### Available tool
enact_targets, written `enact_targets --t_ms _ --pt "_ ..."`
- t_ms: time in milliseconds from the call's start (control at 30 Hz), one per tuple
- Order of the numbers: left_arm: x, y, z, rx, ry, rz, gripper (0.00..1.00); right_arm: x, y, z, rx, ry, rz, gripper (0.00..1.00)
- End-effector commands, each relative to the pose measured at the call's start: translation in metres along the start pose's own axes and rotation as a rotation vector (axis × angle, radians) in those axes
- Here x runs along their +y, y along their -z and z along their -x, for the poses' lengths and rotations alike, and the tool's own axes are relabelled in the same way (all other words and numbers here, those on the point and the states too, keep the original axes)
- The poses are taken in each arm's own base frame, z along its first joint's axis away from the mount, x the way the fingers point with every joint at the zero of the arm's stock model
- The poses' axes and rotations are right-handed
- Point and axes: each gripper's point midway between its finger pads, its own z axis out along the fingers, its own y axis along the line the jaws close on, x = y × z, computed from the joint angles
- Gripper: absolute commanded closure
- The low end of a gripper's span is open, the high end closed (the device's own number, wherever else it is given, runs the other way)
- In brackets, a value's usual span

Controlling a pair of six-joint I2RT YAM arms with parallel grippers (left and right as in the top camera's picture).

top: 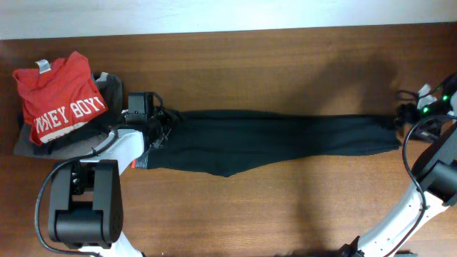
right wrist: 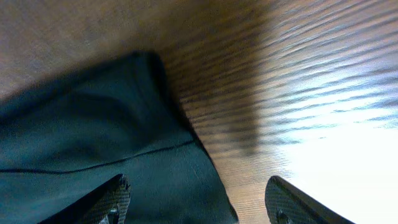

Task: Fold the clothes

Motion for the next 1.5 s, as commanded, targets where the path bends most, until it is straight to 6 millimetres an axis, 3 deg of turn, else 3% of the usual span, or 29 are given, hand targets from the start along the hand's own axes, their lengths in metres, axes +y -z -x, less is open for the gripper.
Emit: enact_targets --t_ms 0,233,333,433,600,667,767,1000,1167,1467 --pt "0.077 -0.027 -0.03 0.081 0.027 0.217 0.45 0.008 -0.014 -0.011 0.02 0.056 0.034 0.26" --pt "0.077 -0.027 -0.03 0.082 0.028 0.217 0.44 0.033 -0.039 -0.035 0.069 0.031 0.193 0.28" --pt "0.077 -0.027 -0.03 0.082 0.028 0.217 0.44 0.04 -0.044 -0.045 0.095 0.017 0.236 0.5" --pt "0.077 -0.027 -0.03 0.082 0.028 0.216 0.44 0.04 -0.047 -0.049 0.106 0.012 0.238 0.54" --pt "0.073 -0.027 -0.033 0.096 0.024 0.201 0.52 0.039 -0.047 -0.045 0.094 0.007 0.233 0.85" --pt "0.065 -0.026 -0.031 0.104 -0.013 0.171 0.53 0.037 -0.045 -0.04 0.08 -0.011 0.221 0.92" --pt "0.045 -0.021 -0.025 0.105 -0.093 0.112 0.53 0.027 -0.036 -0.029 0.051 -0.046 0.177 0.96" --pt "0.004 0.004 -0.002 0.027 -0.206 0.02 0.48 -0.019 0.006 -0.002 -0.021 -0.127 -0.029 0.96" --pt "0.024 0.012 -0.004 0.028 -0.194 0.121 0.48 -0.045 0.044 0.011 -0.075 -0.158 -0.139 0.96" --pt "0.047 0.017 -0.018 0.092 -0.203 0.208 0.36 -0.028 0.103 0.023 -0.15 -0.148 -0.169 0.96"
